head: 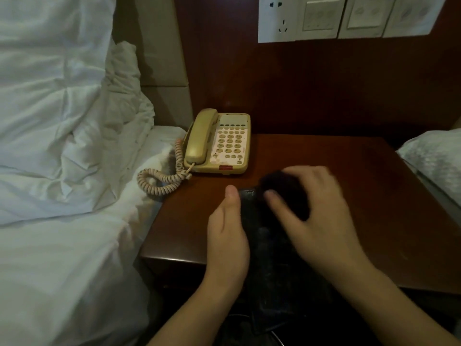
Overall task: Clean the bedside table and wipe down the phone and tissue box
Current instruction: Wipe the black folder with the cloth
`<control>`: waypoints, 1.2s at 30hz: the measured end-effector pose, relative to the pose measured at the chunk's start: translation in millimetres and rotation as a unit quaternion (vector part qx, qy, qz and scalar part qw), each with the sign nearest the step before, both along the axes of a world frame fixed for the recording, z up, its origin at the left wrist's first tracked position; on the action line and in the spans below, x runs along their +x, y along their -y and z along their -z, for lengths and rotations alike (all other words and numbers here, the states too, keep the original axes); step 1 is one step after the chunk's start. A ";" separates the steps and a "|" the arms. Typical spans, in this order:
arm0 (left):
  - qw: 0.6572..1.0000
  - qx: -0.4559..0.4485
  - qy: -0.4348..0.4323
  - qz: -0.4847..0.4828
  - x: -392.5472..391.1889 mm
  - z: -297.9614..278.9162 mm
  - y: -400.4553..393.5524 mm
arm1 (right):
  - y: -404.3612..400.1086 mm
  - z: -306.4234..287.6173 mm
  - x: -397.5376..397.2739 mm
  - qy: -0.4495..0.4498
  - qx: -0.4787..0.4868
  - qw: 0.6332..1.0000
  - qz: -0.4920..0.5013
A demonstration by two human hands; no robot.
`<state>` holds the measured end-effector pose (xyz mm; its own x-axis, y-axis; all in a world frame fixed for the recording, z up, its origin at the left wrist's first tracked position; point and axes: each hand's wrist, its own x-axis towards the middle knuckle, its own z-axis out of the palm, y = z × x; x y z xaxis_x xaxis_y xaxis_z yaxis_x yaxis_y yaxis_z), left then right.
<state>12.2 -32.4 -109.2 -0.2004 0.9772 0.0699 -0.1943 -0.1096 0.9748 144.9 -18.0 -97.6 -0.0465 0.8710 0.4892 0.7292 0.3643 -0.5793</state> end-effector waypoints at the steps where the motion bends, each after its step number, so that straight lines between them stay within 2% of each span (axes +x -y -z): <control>1: 1.000 0.012 -0.003 -0.002 -1.9 -1.3 0.8 | -4.7 -2.8 9.6 -0.017 -0.006 0.999 0.033; 4: 0.999 0.033 -0.017 -0.006 -2.7 -1.2 0.1 | -2.1 -3.0 14.1 -0.038 -0.028 0.997 0.062; 9: 1.000 0.006 0.005 -0.006 -0.2 1.3 -3.7 | 26.3 5.9 -23.5 0.035 0.012 0.997 -0.067; 11: 1.000 0.013 0.003 -0.004 -0.7 2.4 -3.8 | 15.3 4.0 -14.6 0.033 0.011 0.999 -0.042; 15: 1.000 0.024 -0.012 0.000 1.9 3.6 -3.6 | -5.7 -1.4 10.0 -0.029 -0.025 0.997 0.063; 20: 1.000 -0.010 -0.016 -0.015 0.0 5.7 -4.4 | 21.7 8.8 -21.9 0.021 -0.018 0.998 -0.063; 23: 0.999 0.010 -0.046 -0.007 0.2 7.6 -5.6 | 11.6 2.5 -13.9 0.019 -0.022 0.999 -0.046; 26: 0.997 0.037 -0.065 -0.006 1.3 4.9 -7.9 | -2.3 -4.1 7.9 -0.056 -0.035 0.997 0.042; 28: 0.999 0.023 -0.045 -0.004 -2.3 1.8 -10.3 | -1.3 -1.6 13.5 -0.131 -0.083 0.987 0.051; 30: 1.000 -0.018 -0.017 -0.002 -8.6 -4.7 -14.1 | 7.4 5.2 10.7 -0.205 -0.148 0.968 0.012; 32: 0.998 -0.070 -0.002 0.010 -13.8 -12.4 -18.3 | 13.6 9.9 8.4 -0.241 -0.160 0.957 -0.018; 36: 0.977 -0.162 0.077 0.110 -13.3 -19.2 -17.7 | 6.3 2.3 16.1 -0.376 -0.152 0.914 0.021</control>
